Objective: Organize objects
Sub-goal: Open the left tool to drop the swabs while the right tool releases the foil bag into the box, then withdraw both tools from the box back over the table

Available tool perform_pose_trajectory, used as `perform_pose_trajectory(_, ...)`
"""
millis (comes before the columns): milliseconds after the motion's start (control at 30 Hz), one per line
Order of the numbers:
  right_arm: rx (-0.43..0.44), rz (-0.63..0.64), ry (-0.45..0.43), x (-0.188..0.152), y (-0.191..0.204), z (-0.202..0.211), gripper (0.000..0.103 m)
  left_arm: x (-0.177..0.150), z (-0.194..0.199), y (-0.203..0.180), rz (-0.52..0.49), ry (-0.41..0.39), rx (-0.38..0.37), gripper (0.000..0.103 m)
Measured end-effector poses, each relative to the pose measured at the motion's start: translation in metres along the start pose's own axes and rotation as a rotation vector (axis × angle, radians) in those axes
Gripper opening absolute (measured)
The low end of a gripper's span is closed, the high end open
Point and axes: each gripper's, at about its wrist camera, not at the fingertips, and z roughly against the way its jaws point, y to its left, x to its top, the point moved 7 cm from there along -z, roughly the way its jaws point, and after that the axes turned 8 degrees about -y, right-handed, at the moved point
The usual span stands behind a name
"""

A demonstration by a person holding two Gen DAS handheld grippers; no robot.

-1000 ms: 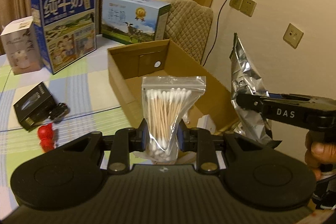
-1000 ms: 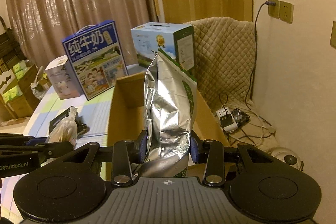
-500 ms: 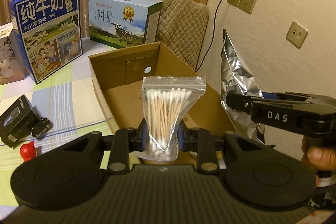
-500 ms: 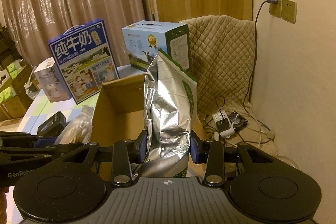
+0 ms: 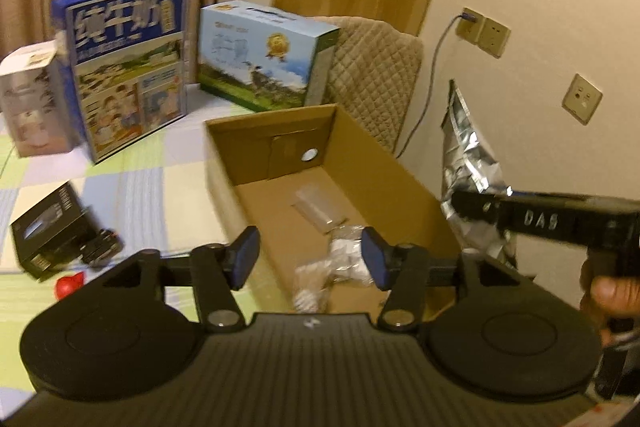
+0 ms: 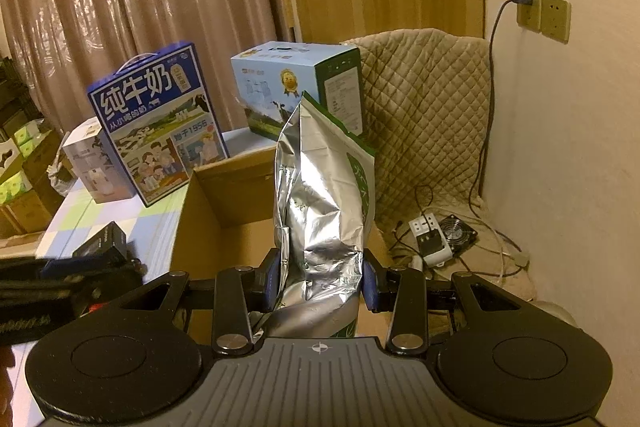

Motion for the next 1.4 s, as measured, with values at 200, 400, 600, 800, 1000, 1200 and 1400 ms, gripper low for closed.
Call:
perform_pose_trajectory(200, 0.023, -0.024, -0.009, 0.008, 0.01, -0.008, 0.038, -0.014, 0.018, 0.028, 0.029, 0.003, 0.058, 0.059)
perform_pose_trajectory(400, 0.067, -0.082, -0.077, 0.022, 0.012, -0.005, 0.064, -0.025, 0.034, 0.051, 0.051, 0.011, 0.092, 0.07)
perform_pose_trajectory(600, 0.056, -0.137, -0.045, 0.007, 0.012, 0.008, 0.064, -0.038, 0.055, 0.071, 0.072, 0.009, 0.122, 0.078)
perform_pose_trajectory(800, 0.095, -0.176, -0.001, -0.02, 0.031, 0.023, 0.064, -0.051, 0.082, 0.09, 0.081, 0.011, 0.151, 0.085)
perform_pose_trajectory(1000, 0.152, -0.179, 0.027, -0.038, 0.067, 0.034, 0.064, -0.062, 0.114, 0.114, 0.086, -0.002, 0.193, 0.094)
perform_pose_trajectory(1200, 0.202, -0.142, 0.045, -0.048, 0.107, 0.042, 0.064, -0.07, 0.145, 0.148, 0.108, -0.016, 0.257, 0.1)
perform_pose_trajectory(1400, 0.235, -0.091, 0.074, -0.059, 0.139, 0.041, 0.064, -0.078, 0.17, 0.18, 0.147, -0.031, 0.311, 0.102)
